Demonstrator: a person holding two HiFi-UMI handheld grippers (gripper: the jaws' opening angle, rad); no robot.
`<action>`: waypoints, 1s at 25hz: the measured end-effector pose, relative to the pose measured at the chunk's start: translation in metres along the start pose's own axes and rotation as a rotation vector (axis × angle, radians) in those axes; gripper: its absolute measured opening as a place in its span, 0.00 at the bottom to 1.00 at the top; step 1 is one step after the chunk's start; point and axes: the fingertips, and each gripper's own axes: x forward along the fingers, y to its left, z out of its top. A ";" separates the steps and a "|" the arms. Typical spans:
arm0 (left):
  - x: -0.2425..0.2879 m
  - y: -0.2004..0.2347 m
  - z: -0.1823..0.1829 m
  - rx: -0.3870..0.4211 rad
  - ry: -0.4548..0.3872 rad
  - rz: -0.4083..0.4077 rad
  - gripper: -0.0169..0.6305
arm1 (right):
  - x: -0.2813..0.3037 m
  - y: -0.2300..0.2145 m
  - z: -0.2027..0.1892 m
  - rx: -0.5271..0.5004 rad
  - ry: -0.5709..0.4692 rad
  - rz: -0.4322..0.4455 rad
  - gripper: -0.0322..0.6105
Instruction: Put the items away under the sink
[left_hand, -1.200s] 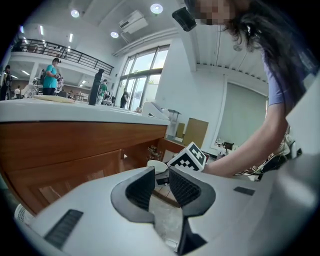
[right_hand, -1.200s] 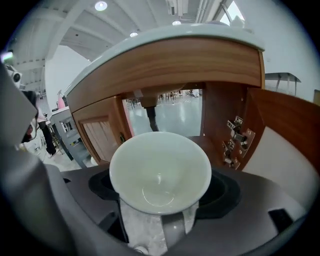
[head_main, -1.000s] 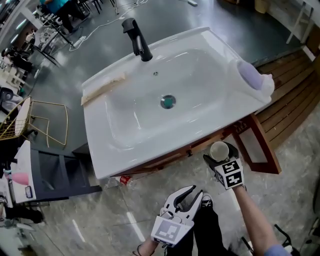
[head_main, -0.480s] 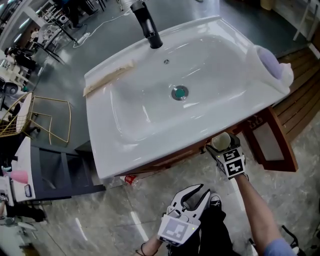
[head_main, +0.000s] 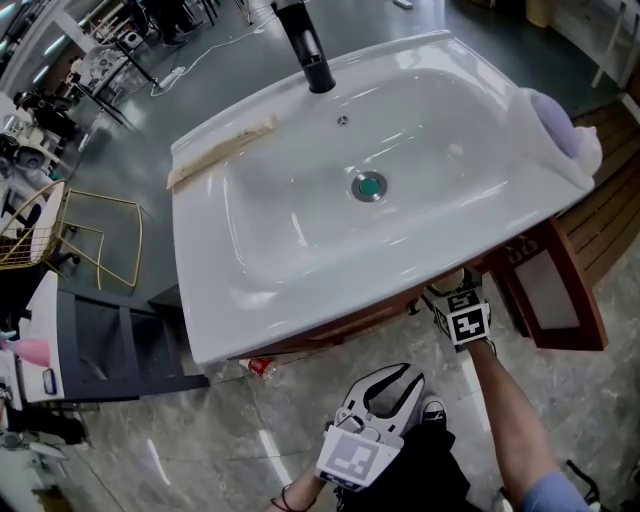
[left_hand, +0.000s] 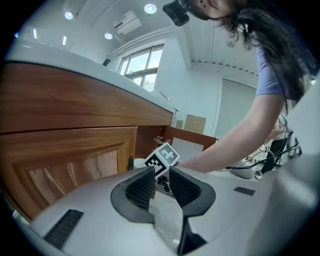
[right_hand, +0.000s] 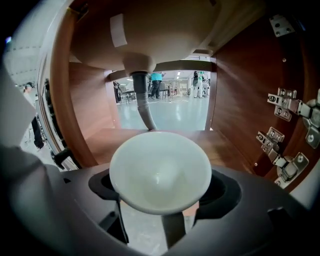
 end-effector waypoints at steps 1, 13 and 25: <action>0.002 0.001 -0.001 -0.003 -0.003 0.000 0.18 | 0.003 -0.002 -0.002 0.005 0.003 -0.004 0.68; 0.041 0.000 -0.006 0.031 0.005 -0.049 0.18 | 0.023 -0.011 0.015 -0.073 -0.073 0.001 0.68; 0.086 -0.004 0.001 0.031 0.006 -0.082 0.18 | 0.052 -0.051 0.037 -0.037 -0.110 -0.031 0.68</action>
